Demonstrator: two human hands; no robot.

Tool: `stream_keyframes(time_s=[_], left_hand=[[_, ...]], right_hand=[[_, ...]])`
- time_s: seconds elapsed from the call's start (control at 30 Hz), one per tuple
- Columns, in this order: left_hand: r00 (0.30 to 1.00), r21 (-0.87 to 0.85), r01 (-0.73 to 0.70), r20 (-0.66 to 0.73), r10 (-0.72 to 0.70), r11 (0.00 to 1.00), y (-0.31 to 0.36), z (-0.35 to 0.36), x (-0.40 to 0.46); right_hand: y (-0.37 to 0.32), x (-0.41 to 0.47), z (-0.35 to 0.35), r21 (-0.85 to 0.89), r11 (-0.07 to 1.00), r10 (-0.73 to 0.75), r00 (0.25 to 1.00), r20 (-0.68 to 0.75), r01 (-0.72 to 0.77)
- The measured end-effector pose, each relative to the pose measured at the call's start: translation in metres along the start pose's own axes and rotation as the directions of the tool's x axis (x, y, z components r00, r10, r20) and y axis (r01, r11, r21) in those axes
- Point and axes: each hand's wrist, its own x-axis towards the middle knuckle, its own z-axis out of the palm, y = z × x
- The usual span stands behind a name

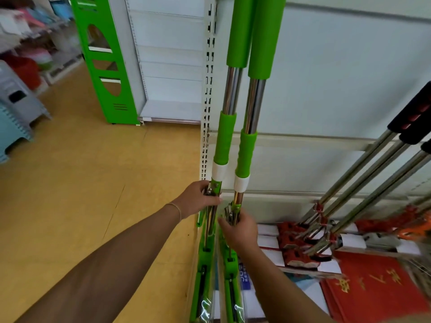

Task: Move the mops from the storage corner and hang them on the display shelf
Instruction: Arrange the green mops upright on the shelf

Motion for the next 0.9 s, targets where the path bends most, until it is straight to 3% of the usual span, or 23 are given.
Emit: stream_keyframes(time_s=[0.53, 0.9], left_hand=[[0.991, -0.004, 0.036, -0.130, -0.036, 0.999, -0.003, 0.000, -0.013], [0.972, 0.086, 0.074, -0.228, -0.053, 0.994, -0.011, -0.031, -0.047]], right_hand=[[0.014, 0.000, -0.006, -0.070, 0.992, -0.099, 0.994, 0.045, 0.102], [-0.010, 0.008, 0.015, -0.048, 0.982, -0.164, 0.955, 0.248, 0.181]])
